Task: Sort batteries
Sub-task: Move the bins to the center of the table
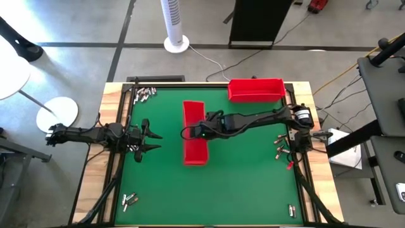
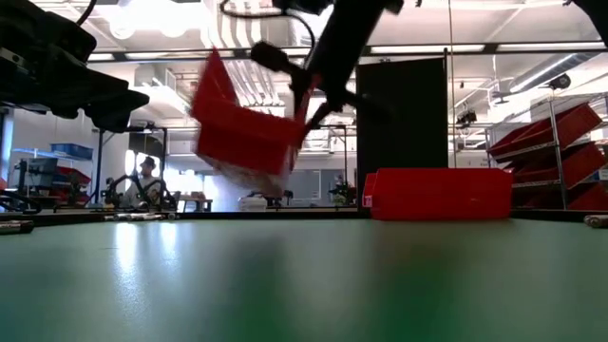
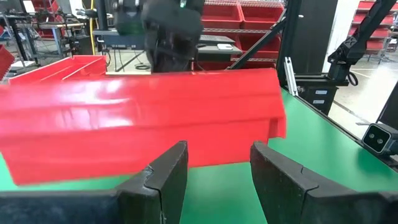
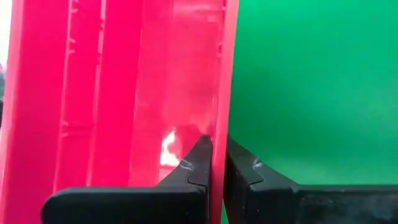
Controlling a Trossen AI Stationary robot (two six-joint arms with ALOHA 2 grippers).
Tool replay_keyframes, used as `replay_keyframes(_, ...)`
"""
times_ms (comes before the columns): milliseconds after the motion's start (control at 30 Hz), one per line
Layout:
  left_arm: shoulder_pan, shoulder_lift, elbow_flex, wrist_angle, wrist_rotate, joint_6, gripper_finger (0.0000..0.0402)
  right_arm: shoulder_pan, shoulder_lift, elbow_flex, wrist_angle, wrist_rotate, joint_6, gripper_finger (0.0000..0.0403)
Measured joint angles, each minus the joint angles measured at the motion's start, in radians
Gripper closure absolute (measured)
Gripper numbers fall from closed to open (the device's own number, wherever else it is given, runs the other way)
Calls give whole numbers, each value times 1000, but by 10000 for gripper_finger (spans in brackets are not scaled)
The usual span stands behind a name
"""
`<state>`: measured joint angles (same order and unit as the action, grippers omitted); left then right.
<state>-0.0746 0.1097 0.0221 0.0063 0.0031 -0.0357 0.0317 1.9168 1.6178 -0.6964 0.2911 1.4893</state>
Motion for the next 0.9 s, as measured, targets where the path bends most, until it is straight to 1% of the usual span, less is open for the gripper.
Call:
replay_keyframes(100,0,0,0,0,0,0,247,27,27,6,-6,61,96,390)
replay_keyframes(200,0,0,0,0,0,0,247,46,59,11,-5,145,168,390)
replay_keyframes(233,0,0,0,0,0,0,247,48,69,16,2,152,185,390)
replay_keyframes(300,0,0,0,0,0,0,247,49,97,34,8,152,193,390)
replay_keyframes(433,0,0,0,0,0,0,247,46,163,67,-3,126,148,390)
replay_keyframes(567,0,0,0,0,0,0,247,38,198,123,-9,105,113,390)
replay_keyframes(700,0,0,0,0,0,0,247,29,212,155,-20,101,72,390)
replay_keyframes(900,0,0,0,0,0,0,247,24,211,160,-90,116,108,388)
